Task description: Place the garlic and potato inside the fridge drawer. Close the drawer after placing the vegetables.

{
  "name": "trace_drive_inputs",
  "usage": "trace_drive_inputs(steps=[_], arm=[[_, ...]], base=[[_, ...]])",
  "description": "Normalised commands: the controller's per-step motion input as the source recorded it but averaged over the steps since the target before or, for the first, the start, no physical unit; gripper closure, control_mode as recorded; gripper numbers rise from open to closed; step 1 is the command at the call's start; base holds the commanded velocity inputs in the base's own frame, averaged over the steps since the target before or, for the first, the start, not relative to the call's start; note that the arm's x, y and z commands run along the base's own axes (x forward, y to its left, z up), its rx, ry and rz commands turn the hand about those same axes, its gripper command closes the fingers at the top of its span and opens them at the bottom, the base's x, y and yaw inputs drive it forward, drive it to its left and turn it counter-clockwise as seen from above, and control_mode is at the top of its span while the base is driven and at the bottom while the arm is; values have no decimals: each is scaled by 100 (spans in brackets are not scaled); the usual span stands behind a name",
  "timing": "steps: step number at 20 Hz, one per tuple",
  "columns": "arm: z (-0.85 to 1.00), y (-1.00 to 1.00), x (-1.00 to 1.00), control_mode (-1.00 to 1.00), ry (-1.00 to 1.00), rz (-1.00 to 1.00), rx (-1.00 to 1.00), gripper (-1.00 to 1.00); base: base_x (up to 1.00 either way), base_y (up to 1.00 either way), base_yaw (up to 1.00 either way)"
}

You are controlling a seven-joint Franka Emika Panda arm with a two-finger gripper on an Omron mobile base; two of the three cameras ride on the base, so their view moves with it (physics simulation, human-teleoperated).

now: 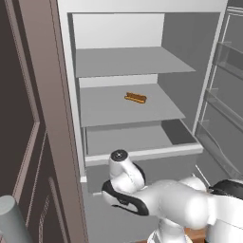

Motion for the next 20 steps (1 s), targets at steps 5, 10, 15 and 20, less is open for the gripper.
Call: trace_drive_inputs(steps=[5,10,15,20], arm=[[2,-1,78,-100,0,2,4,-100],[14,0,62,-100,0,0,2,-100],[8,0,54,-100,0,0,1,-100],[0,0,55,-100,-2,0,4,-100]], base=[[0,0,0],[0,0,0],[0,0,0],[0,0,0]])
